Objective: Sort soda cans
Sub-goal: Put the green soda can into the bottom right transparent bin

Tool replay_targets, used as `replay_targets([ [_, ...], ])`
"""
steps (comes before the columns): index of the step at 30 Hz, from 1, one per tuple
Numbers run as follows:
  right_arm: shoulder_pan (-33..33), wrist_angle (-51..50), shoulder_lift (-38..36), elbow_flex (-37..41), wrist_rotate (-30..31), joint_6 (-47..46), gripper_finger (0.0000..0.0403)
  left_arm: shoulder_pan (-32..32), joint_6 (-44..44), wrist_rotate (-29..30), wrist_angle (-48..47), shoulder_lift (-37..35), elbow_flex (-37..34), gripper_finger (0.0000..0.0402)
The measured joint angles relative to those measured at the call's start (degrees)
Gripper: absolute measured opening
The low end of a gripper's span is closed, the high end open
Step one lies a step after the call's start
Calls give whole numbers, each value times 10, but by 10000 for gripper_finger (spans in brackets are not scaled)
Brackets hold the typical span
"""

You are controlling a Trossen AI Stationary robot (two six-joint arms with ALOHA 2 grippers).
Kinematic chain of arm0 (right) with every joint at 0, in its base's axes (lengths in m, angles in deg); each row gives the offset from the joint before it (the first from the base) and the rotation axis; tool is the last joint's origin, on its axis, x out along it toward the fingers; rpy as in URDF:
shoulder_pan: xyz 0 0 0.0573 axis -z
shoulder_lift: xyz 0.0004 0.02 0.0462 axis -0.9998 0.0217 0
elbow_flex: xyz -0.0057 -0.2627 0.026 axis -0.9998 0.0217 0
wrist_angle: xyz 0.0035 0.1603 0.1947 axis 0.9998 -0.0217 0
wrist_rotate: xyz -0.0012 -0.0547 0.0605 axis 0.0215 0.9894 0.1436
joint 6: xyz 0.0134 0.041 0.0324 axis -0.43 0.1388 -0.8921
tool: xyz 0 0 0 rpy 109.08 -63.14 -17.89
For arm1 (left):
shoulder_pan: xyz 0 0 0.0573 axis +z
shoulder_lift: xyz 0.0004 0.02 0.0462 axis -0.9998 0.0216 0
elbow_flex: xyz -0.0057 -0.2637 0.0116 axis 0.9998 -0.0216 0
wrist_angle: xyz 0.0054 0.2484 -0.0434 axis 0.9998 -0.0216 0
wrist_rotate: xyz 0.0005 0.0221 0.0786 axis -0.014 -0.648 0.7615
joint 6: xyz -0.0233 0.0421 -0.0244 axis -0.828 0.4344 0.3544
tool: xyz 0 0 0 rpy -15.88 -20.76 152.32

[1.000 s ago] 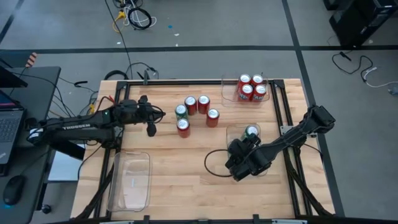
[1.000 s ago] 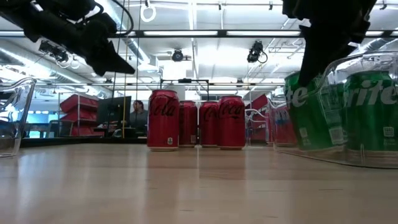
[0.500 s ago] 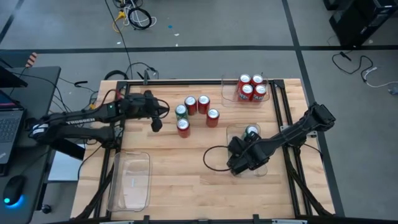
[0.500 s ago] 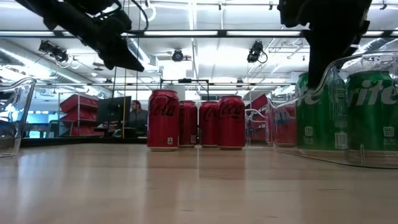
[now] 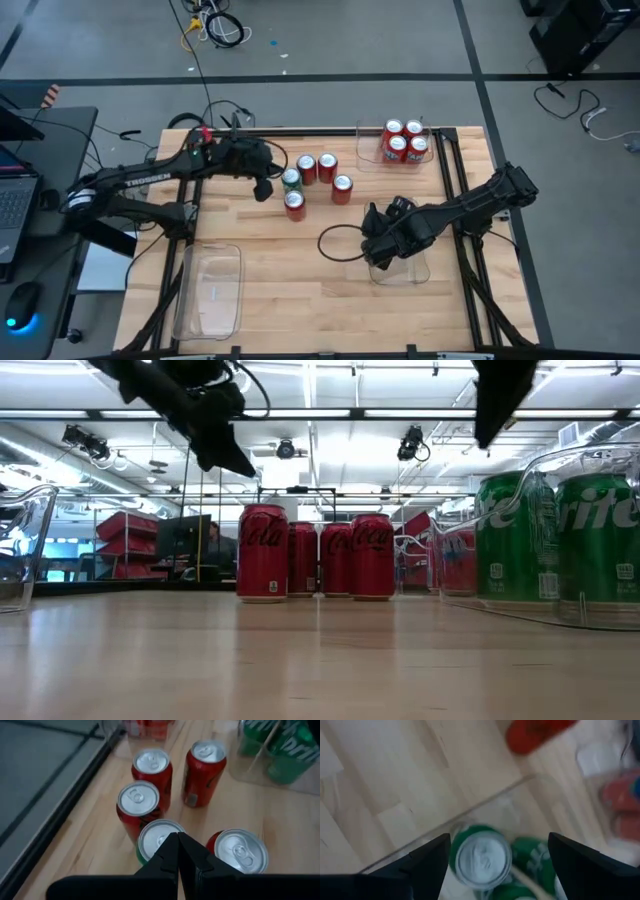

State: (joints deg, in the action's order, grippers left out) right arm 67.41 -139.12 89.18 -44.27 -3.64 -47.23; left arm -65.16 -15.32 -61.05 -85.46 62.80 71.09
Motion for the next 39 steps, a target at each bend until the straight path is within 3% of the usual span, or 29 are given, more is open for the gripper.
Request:
replay_targets([
  [4,17,1,0,-22,13,52,319,0,7,-1,-62,52,57,11],
  [8,33,2,0,-24,14,90,326,-12,31,3,-138,93,115,44],
  [14,44,1,0,-24,11,128,334,-42,3,11,-205,132,155,142],
  [21,44,1,0,-24,9,143,330,-60,-30,46,-202,150,172,269],
  [25,44,2,0,-24,2,146,327,-54,-45,48,-205,162,173,316],
  [31,44,3,0,-24,-1,149,328,-32,-44,51,-205,194,175,351],
  [39,44,4,0,-24,-1,150,328,-4,-29,34,-201,233,191,358],
])
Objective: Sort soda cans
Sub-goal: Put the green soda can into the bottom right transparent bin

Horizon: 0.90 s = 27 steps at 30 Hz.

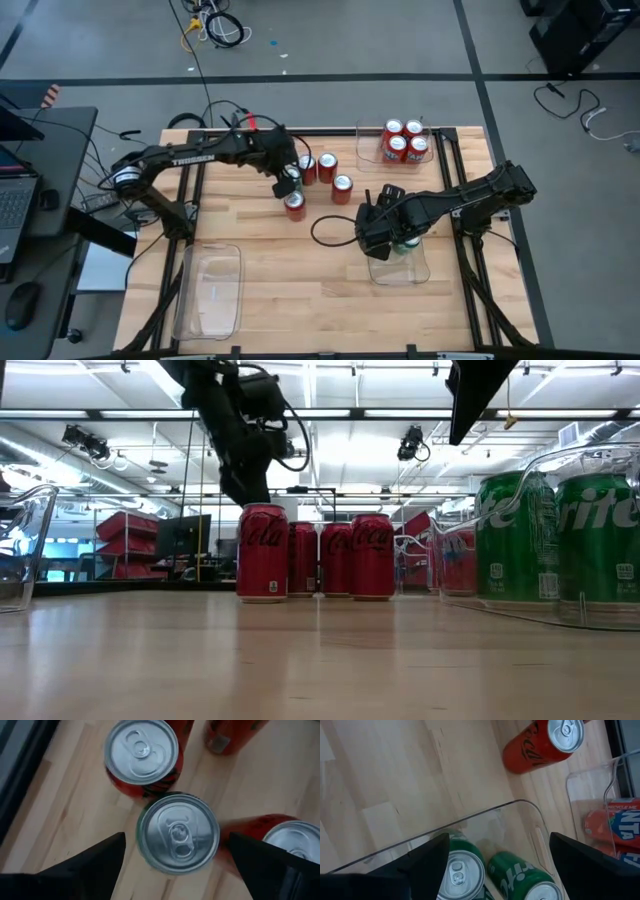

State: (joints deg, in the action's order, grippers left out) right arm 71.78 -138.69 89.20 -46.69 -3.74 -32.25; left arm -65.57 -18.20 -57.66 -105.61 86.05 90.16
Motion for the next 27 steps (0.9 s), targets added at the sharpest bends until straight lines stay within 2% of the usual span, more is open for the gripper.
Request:
replay_targets([
  [9,0,1,0,0,0,1,328,5,25,7,19,41,3,355],
  [14,3,-16,0,0,1,3,301,5,45,17,15,46,3,316],
  [16,7,-42,0,0,6,-6,268,5,52,18,14,44,3,289],
  [21,17,-115,0,0,10,-25,141,6,72,27,-13,41,12,287],
  [25,15,-127,-2,0,10,-19,31,4,76,35,-55,39,49,287],
  [27,8,-127,-9,0,11,-17,10,2,81,40,-70,35,69,287],
])
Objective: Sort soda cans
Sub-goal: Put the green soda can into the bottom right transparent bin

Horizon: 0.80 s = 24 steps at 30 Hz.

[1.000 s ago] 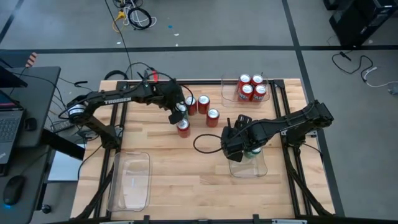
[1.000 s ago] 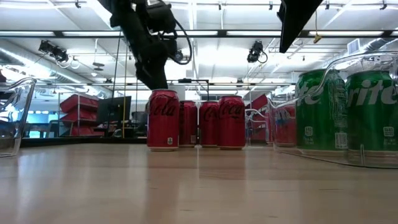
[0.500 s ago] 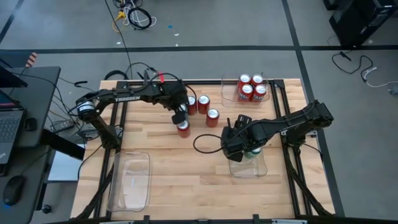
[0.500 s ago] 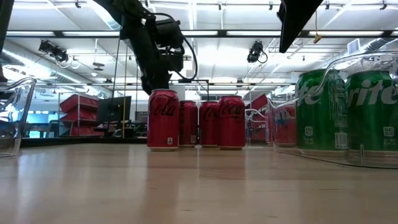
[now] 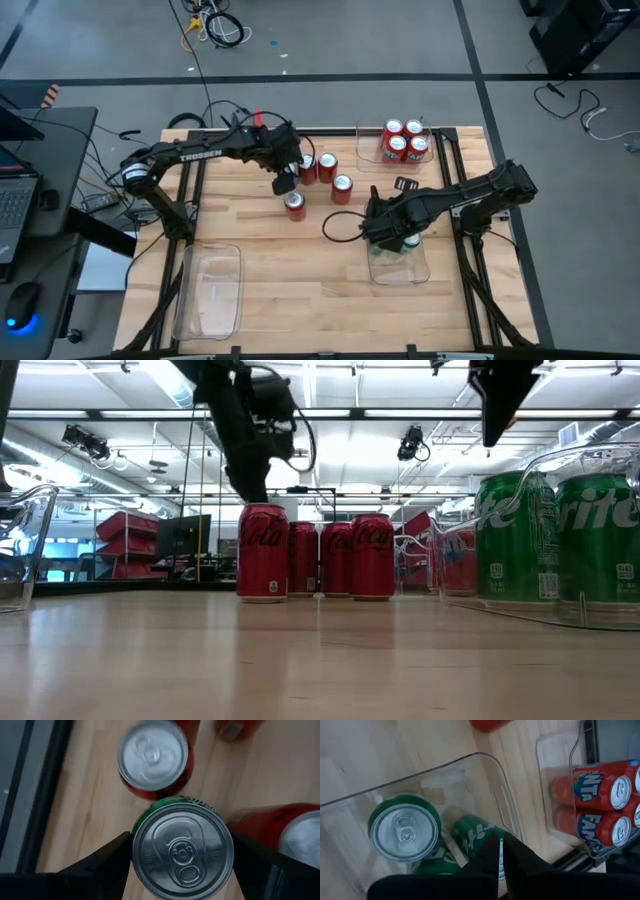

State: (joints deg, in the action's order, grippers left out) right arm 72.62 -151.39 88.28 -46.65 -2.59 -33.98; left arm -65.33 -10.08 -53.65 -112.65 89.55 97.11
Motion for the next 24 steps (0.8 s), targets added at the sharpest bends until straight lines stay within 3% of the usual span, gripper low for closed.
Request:
replay_targets([
  [4,-11,-1,-26,0,3,-42,21,-7,5,0,-32,-5,45,287],
  [10,-21,-1,-74,27,-21,-129,3,-24,7,-3,-78,-6,121,287],
  [17,-39,-2,-143,154,-115,-265,1,-68,14,-26,-94,-6,179,287],
  [24,-65,10,-211,284,-127,-429,0,-84,-3,-20,-104,-6,200,287],
])
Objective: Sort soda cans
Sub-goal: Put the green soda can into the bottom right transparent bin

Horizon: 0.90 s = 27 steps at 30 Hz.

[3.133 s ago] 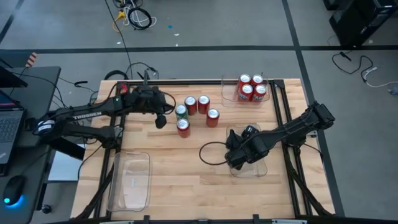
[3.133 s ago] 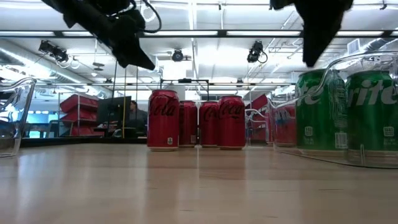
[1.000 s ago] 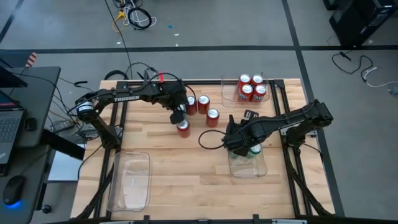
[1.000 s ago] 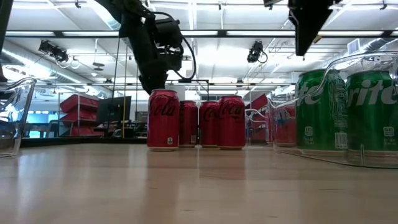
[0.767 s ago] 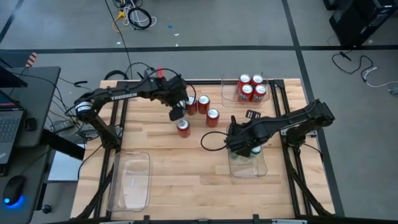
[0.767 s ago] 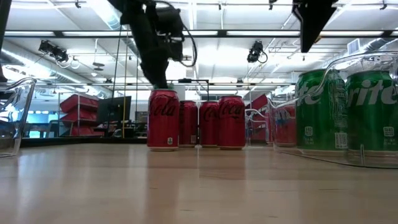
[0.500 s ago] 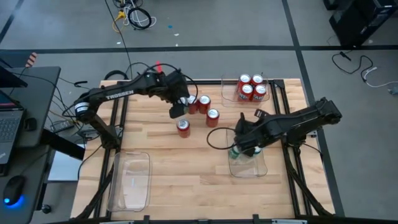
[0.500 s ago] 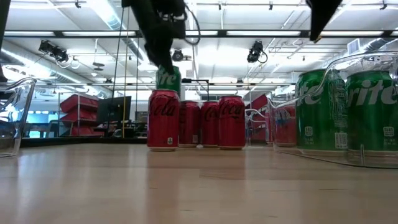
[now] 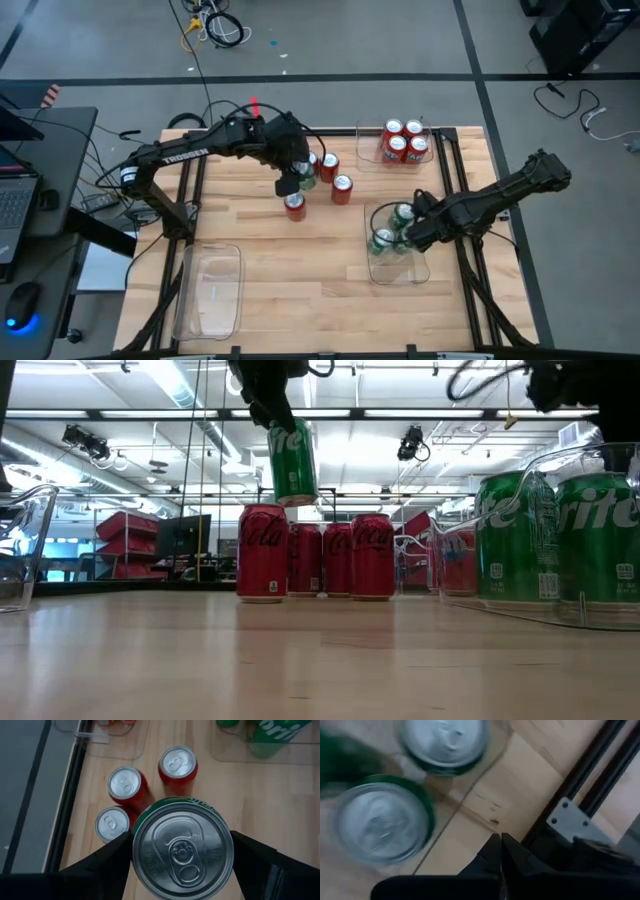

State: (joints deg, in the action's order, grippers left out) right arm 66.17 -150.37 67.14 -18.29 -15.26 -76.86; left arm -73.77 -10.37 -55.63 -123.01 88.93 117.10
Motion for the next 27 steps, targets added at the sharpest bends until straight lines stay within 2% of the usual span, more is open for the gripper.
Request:
replay_targets([
  [4,-2,52,-34,72,1,-52,0,-6,-4,-4,2,0,1,287],
  [8,-2,121,-59,135,33,-87,0,-8,-4,-4,2,0,1,287],
  [13,-1,226,-71,188,46,-87,0,-13,-8,-4,3,0,1,287],
  [18,-1,275,-69,205,66,-76,0,-25,-16,-11,16,0,1,287],
  [27,13,358,-63,205,93,-15,0,-58,-9,-75,80,40,1,287],
])
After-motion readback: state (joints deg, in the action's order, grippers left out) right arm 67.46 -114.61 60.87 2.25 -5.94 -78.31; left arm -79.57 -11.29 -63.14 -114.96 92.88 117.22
